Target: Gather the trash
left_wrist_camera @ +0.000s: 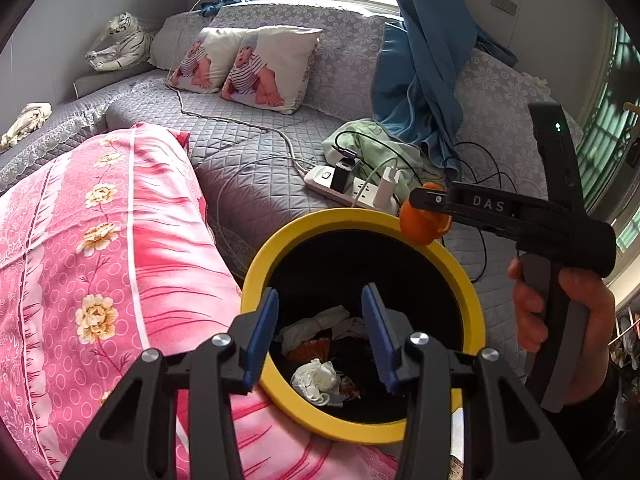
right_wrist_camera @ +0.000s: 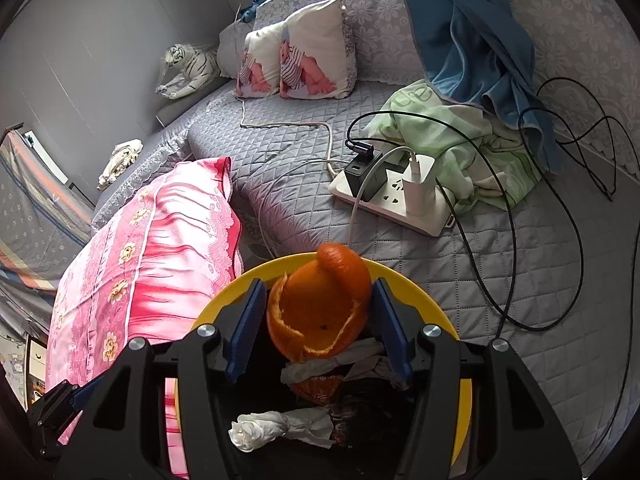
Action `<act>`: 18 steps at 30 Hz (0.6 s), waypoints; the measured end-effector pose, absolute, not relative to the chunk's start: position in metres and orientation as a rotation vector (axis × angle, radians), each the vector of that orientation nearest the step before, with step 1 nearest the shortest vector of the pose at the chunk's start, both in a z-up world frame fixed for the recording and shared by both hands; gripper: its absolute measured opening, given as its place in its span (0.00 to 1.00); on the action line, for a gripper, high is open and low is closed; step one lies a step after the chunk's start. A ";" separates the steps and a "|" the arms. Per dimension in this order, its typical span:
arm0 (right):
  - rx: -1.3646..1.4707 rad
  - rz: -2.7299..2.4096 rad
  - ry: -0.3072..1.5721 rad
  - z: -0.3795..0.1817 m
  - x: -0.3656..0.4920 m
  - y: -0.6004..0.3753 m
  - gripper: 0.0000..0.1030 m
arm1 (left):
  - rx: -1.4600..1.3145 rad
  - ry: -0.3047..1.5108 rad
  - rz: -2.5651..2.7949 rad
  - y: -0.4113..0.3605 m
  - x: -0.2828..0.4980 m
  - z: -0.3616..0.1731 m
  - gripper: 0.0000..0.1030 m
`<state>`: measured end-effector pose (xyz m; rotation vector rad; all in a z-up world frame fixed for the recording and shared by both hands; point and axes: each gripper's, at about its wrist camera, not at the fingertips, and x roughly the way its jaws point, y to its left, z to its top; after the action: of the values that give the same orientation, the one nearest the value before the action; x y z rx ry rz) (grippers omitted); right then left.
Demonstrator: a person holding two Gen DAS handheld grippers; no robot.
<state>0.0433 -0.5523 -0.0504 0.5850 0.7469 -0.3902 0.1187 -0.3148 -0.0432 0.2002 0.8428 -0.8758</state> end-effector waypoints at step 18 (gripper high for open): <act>0.468 -0.368 0.766 -0.026 0.051 -0.506 0.55 | 0.081 0.735 -0.646 -0.165 0.149 -0.006 0.44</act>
<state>0.0509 -0.5061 -0.0256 0.4682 0.7656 -0.3677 0.1494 -0.1647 -0.0061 0.0808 0.7350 -0.6456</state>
